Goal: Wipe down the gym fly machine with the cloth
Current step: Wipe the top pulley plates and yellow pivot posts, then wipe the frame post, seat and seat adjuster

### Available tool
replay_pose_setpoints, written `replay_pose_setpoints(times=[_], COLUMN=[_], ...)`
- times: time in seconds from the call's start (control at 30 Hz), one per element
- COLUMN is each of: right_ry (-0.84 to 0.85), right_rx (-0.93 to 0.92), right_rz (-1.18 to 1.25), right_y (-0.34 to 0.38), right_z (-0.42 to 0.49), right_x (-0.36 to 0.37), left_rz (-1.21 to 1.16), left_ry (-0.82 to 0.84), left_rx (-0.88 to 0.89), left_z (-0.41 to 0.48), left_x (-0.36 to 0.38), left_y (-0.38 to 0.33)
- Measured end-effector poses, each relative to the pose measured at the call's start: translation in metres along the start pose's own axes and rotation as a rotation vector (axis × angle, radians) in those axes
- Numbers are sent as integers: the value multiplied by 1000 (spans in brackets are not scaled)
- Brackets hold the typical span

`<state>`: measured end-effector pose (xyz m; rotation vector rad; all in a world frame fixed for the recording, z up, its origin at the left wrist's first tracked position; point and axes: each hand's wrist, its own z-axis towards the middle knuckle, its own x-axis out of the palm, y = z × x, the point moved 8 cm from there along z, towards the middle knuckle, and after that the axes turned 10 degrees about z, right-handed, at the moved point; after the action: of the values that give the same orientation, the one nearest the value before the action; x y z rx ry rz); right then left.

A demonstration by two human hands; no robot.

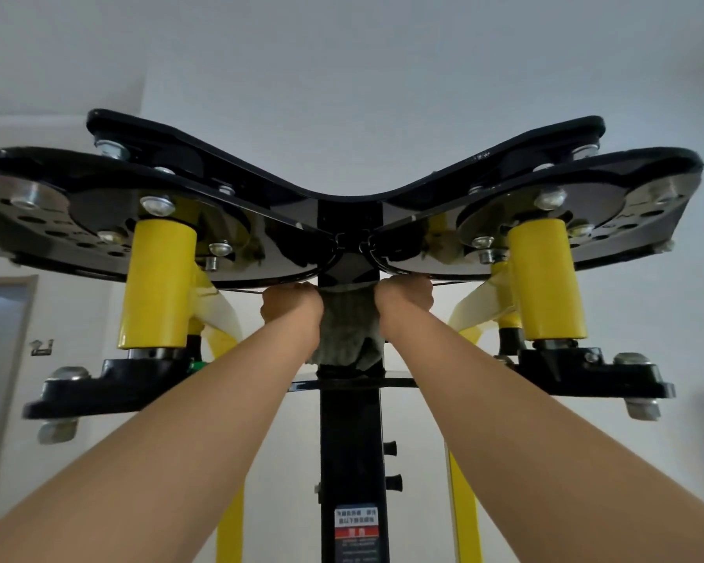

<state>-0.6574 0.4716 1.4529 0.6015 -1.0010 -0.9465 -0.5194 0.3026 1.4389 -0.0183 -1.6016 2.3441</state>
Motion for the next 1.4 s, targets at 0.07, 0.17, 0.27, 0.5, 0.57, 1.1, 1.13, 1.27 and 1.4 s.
replay_pose_setpoints(times=[0.07, 0.17, 0.27, 0.5, 0.57, 1.1, 1.13, 1.27, 1.4], right_ry=[15, 7, 21, 182, 219, 383, 374, 359, 361], right_rx=[-29, -107, -81, -203, -199, -370, -325, -108, 12], right_rz=[79, 0, -252, -638, -627, 194, 202, 192, 89], right_y=[-3, 1, 0, -6, -6, -8, -23, -97, -170], right_z=[1, 4, 6, -12, -15, -175, -177, -188, -191], right_x=[7, 10, 10, 19, 19, -112, -118, -139, -154], left_rz=[23, 7, 7, 406, 434, 97, 102, 150, 203], left_ry=[-44, -7, 73, 216, 349, 536, 542, 527, 517], left_rx=[68, 85, 55, 104, 101, 470, 440, 302, 157], left_z=[1, 4, 1, -17, -28, -175, -178, -179, -170], left_x=[2, 8, 12, 13, 17, -72, -75, -87, -90], left_y=[-5, -2, 3, 12, 12, 31, 44, 108, 179])
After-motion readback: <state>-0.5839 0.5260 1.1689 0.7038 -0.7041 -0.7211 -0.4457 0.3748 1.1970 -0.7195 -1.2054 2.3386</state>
